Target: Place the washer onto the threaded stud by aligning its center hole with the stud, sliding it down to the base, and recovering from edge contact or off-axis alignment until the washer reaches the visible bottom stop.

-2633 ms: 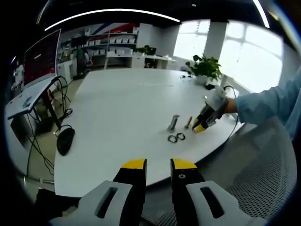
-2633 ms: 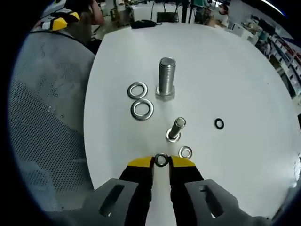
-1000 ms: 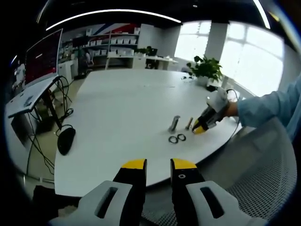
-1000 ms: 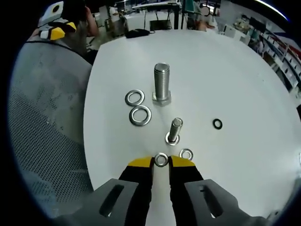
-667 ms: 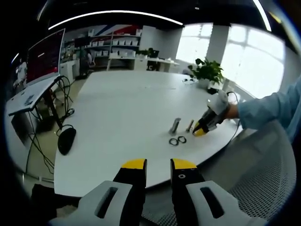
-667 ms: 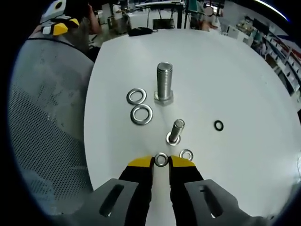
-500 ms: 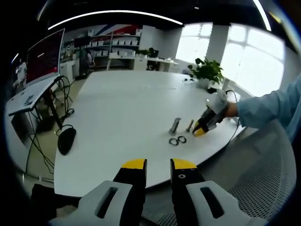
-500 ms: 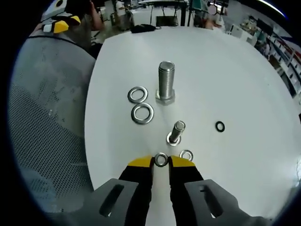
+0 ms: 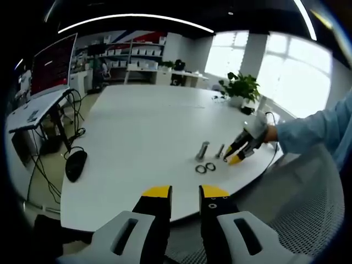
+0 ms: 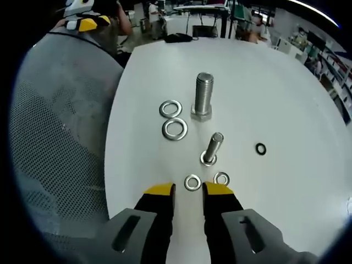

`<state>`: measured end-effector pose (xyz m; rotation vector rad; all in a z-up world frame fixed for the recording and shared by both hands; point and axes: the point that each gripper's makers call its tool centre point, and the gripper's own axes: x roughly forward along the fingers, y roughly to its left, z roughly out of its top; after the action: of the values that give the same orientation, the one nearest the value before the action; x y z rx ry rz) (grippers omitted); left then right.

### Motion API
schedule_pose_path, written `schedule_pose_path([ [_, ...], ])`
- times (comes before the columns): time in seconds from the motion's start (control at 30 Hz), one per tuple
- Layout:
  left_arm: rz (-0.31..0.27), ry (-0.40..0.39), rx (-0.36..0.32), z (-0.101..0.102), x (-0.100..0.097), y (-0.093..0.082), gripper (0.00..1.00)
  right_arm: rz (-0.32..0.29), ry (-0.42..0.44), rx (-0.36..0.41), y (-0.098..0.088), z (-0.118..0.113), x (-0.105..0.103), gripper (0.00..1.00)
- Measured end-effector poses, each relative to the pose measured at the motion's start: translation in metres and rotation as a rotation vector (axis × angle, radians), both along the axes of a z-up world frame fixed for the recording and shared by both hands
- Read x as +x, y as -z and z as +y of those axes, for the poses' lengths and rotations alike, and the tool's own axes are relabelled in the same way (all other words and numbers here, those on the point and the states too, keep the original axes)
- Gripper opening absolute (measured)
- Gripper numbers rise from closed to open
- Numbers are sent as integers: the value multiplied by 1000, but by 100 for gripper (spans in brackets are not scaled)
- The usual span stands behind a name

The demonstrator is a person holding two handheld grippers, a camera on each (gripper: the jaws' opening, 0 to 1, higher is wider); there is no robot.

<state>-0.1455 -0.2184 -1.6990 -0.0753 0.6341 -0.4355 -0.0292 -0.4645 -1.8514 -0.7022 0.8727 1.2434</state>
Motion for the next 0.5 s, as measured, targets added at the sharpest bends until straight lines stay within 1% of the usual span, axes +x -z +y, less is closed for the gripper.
schedule_pose_path([
  [0.23, 9, 2, 2, -1, -1, 2, 17, -8, 21, -2, 0, 0, 0, 22],
  [0.33, 13, 8, 9, -1, -2, 3, 17, 2, 52, 3, 0, 1, 1, 22],
  [0.4, 14, 7, 10, -1, -2, 3, 17, -5, 48, -1, 0, 1, 1, 22],
  [0.5, 13, 3, 9, -1, -2, 3, 17, -8, 69, -3, 0, 1, 2, 21],
])
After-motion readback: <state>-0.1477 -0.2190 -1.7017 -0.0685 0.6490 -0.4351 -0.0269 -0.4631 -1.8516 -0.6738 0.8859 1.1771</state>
